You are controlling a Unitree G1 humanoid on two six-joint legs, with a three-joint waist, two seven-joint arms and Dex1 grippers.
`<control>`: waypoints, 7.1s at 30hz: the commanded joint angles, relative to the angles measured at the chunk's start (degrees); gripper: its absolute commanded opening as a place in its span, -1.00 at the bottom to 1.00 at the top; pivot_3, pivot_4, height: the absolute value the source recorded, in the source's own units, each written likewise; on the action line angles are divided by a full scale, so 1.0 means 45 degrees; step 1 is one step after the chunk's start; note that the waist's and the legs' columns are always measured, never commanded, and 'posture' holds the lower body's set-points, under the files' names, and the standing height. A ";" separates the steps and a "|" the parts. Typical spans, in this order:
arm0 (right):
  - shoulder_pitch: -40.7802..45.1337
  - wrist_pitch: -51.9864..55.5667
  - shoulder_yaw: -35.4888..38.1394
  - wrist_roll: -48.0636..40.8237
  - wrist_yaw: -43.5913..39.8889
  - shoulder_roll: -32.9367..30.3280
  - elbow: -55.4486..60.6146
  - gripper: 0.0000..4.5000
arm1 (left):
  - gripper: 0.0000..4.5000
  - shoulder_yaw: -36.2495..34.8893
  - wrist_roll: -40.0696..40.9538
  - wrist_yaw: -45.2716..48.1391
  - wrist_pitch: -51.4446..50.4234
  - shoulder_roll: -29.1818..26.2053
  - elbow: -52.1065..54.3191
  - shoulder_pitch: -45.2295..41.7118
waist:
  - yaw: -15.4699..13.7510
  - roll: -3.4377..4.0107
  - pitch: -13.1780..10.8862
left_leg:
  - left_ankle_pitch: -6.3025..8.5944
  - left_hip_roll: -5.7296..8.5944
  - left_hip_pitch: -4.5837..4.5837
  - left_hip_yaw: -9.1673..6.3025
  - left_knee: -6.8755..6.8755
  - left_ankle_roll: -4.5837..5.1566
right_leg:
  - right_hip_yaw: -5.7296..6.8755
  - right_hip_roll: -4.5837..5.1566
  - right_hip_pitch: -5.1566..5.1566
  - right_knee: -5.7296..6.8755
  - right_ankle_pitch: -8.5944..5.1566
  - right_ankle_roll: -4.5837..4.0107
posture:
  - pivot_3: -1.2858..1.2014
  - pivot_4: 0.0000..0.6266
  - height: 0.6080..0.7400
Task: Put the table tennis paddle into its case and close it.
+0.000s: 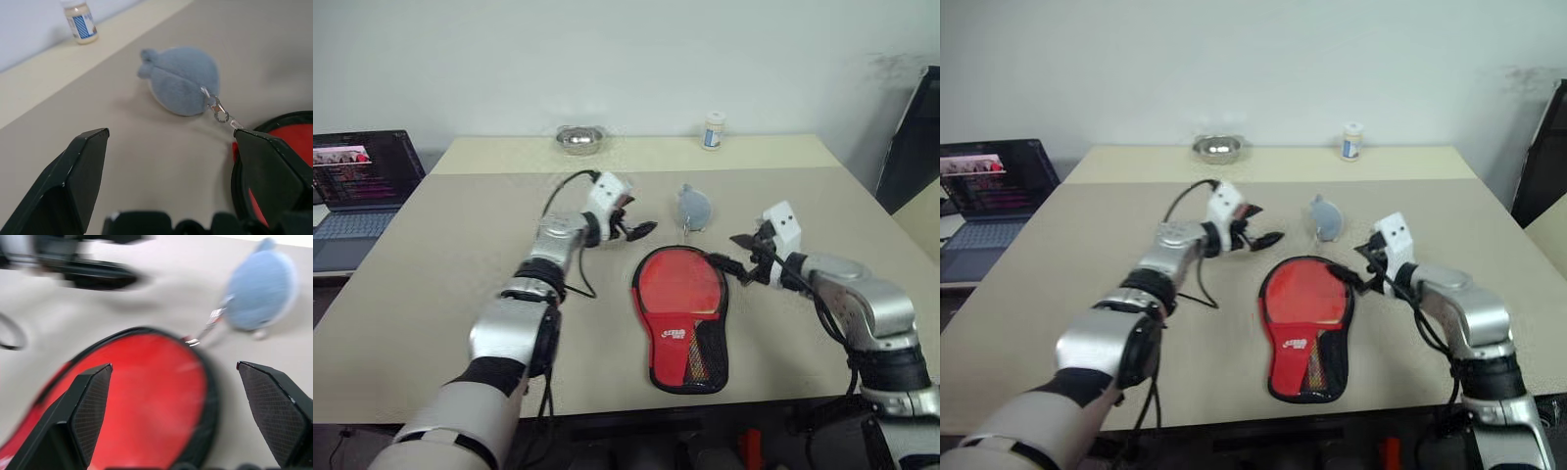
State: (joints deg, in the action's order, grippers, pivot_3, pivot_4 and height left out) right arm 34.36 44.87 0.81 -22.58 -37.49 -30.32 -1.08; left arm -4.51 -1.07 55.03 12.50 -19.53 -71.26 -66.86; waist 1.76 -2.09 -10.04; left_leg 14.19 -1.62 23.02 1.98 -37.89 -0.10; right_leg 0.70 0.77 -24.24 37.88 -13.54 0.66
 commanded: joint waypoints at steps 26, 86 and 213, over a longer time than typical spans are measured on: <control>0.4786 -0.6225 -0.1524 0.3633 -0.4790 0.2221 -1.2295 -0.64 | 1.00 -0.0266 0.3342 0.1622 -0.5756 -0.2634 1.1040 0.4402 | 0.0016 0.0016 -0.0015 | -0.0001 -0.0014 -0.0013 -0.0008 -0.0009 -0.0002 | -0.0014 0.0062 -0.0003 0.0042 0.0041 -0.0070 | 0.03 -0.52 1.00; 0.1829 -0.0911 0.0261 0.2151 -0.4210 -0.0900 -0.2115 0.08 | 1.00 0.3273 0.2639 0.2454 -0.4884 -0.1202 1.2678 0.6135 | -0.0100 0.0052 -0.0038 | -0.0001 0.0007 -0.0006 -0.0004 -0.0015 -0.0002 | -0.0017 0.0068 0.0004 0.0028 0.0040 -0.0067 | 0.03 -0.52 1.00; -1.4375 0.3000 0.5284 -0.3948 -0.6429 -0.7627 1.2733 -0.97 | 1.00 0.4385 -0.1626 -0.0334 -0.0267 0.4760 0.0254 0.3757 | -0.1132 0.0175 0.0391 | 0.0180 0.0437 -0.0028 -0.0411 -0.0014 0.0249 | 0.0371 0.0510 0.0497 -0.0436 -0.0165 0.0371 | 0.03 -0.52 1.00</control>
State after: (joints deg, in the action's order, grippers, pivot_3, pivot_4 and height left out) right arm -30.04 57.75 24.29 -36.98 -64.55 -64.57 53.80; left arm 13.10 -4.89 54.94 12.99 2.61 -65.10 -52.84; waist -3.33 -1.30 -8.28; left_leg 15.00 0.34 22.87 0.13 -37.97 1.02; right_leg 2.38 3.08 -21.98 35.92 -14.28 2.34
